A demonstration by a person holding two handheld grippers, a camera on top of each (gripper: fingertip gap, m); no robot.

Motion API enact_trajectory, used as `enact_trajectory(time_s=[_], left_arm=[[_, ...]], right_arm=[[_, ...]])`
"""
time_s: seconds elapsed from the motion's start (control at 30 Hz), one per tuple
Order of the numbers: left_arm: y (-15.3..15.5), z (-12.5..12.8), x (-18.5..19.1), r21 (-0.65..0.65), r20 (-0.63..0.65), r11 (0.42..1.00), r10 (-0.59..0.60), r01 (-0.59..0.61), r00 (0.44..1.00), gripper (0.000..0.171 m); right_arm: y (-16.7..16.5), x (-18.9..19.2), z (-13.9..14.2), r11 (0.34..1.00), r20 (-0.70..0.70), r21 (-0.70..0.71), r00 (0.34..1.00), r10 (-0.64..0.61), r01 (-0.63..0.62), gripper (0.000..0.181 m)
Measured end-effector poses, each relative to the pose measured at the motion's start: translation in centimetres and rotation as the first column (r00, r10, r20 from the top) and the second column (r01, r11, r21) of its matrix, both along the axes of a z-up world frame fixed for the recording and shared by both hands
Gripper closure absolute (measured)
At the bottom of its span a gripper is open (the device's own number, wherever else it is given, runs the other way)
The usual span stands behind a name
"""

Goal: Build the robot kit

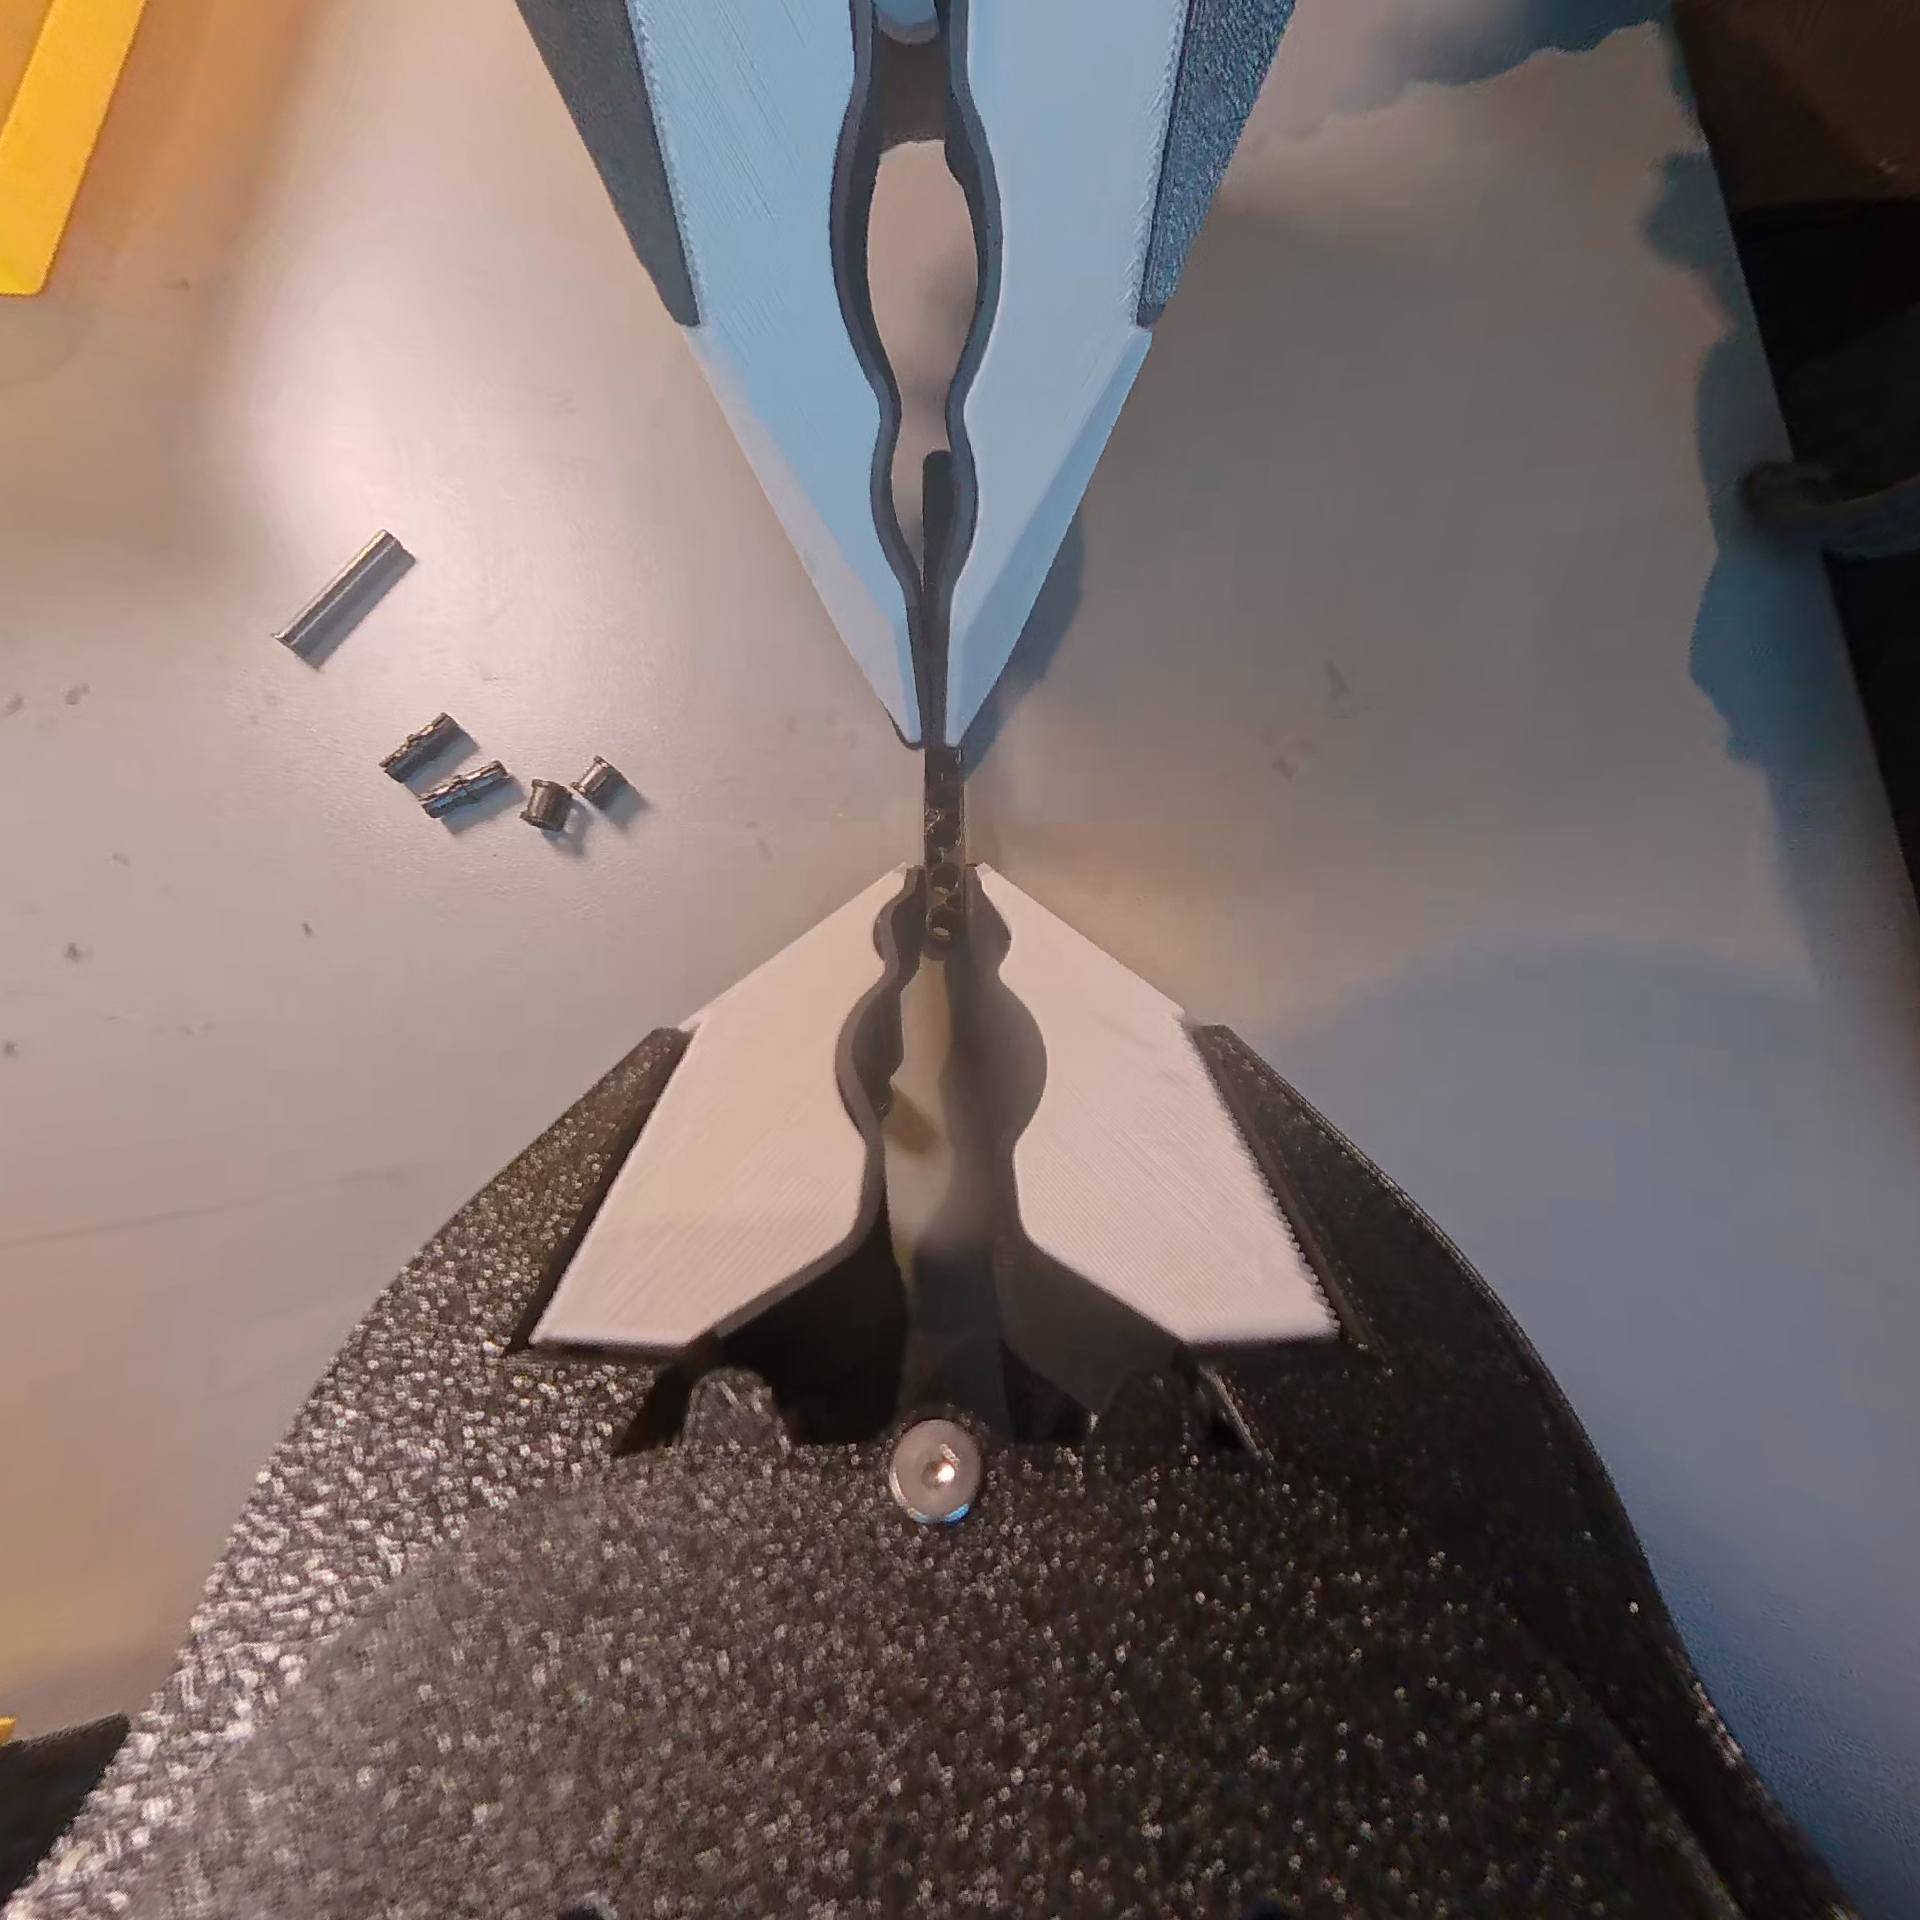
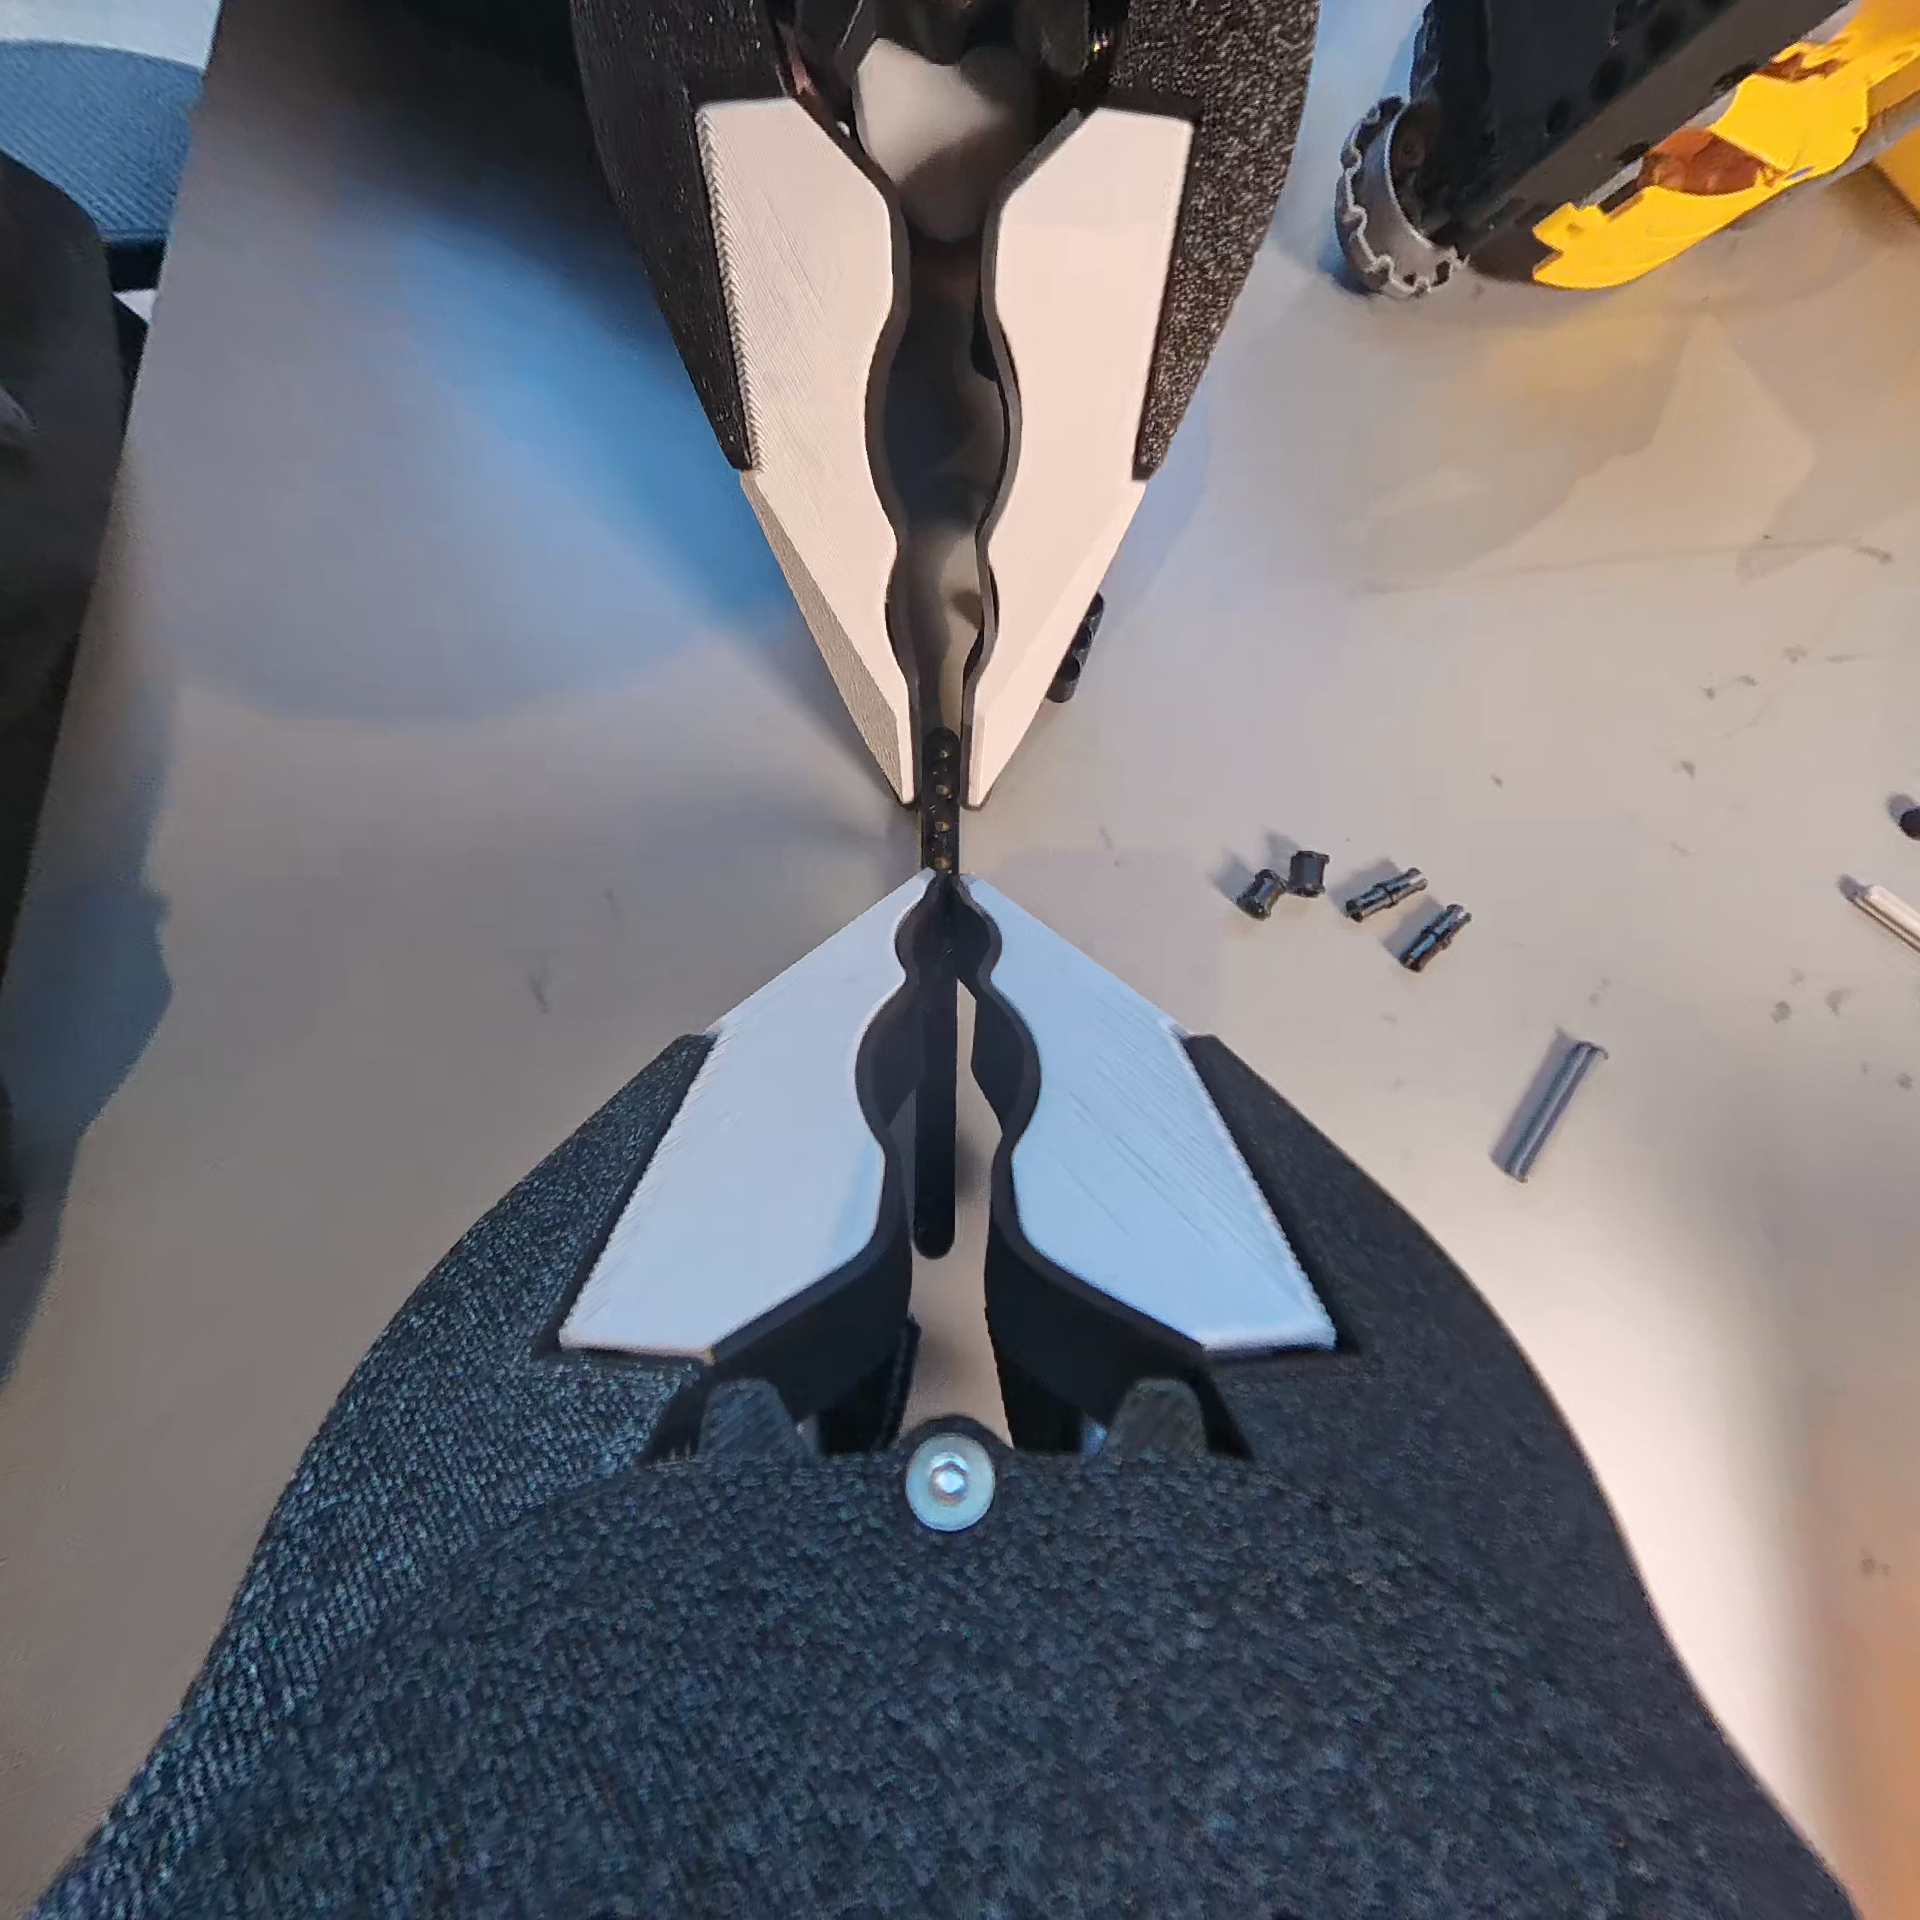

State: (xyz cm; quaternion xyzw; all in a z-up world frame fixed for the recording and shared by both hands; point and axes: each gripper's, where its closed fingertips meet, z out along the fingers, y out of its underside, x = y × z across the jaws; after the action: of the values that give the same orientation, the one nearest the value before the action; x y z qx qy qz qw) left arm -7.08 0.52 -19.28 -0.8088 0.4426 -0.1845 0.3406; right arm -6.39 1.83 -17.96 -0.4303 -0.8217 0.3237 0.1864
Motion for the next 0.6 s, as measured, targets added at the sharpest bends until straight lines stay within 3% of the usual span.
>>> enact_trajectory(time_s=[0.6], left_arm=[[0.0,0.0,0.0,0.005,-0.012,1.000,-0.001,0.001,1.000,0.166]], right_arm=[[-1.0,-1.4,-0.2,0.999,0.019,0.001,0.999,0.043,-0.043,0.181]])
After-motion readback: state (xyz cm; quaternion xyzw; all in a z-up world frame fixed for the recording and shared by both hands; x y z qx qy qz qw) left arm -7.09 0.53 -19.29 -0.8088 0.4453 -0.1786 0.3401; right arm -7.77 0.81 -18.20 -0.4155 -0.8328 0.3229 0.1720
